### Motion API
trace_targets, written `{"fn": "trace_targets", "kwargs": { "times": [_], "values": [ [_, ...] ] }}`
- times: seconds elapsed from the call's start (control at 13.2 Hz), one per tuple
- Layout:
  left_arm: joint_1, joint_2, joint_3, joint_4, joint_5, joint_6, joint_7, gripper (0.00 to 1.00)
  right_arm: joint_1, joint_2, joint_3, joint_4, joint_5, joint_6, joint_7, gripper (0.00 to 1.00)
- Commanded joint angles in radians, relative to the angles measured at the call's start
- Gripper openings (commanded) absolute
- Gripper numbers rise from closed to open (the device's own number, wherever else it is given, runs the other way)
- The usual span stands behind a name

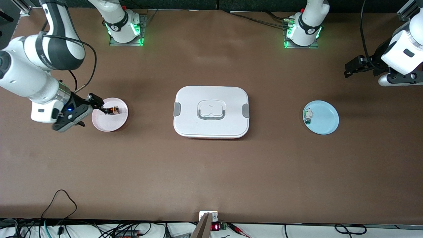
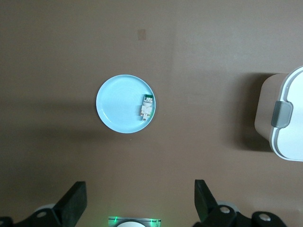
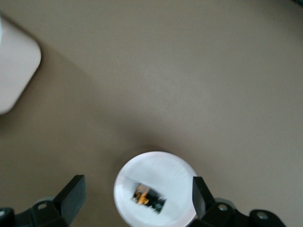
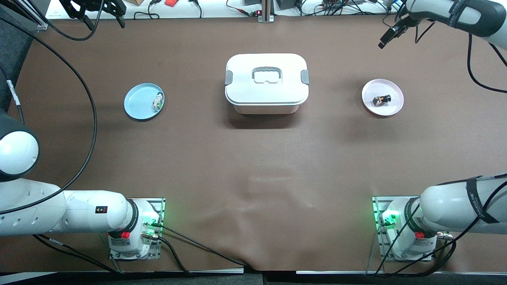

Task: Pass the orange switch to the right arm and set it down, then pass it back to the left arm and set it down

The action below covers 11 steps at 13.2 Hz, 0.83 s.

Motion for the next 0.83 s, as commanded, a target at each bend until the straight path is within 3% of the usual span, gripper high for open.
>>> {"fn": "trace_targets", "kwargs": {
  "times": [0.0, 0.23, 0.46, 0.53, 0.76],
  "values": [
    [0.011, 0.003, -0.003, 0.01, -0.018, -0.014, 0.0, 1.0, 0.047, -0.029, -0.01, 0.06, 0.057, -0.125, 0.323, 1.0],
    [0.014, 0.004, -0.002, 0.01, -0.017, -0.014, 0.034, 1.0, 0.116, -0.045, -0.033, 0.17, 0.05, -0.289, 0.526, 1.0],
    [0.012, 0.014, -0.003, 0.013, -0.017, -0.011, 0.037, 1.0, 0.152, -0.046, -0.154, 0.284, -0.022, -0.419, 0.538, 1.0],
    [0.011, 0.014, -0.005, 0.013, -0.015, -0.011, 0.037, 1.0, 0.15, -0.045, -0.222, 0.316, -0.04, -0.446, 0.541, 1.0],
    [0.012, 0.015, -0.005, 0.014, -0.017, -0.011, 0.037, 1.0, 0.123, -0.042, -0.323, 0.33, -0.084, -0.443, 0.542, 1.0]
  ]
}}
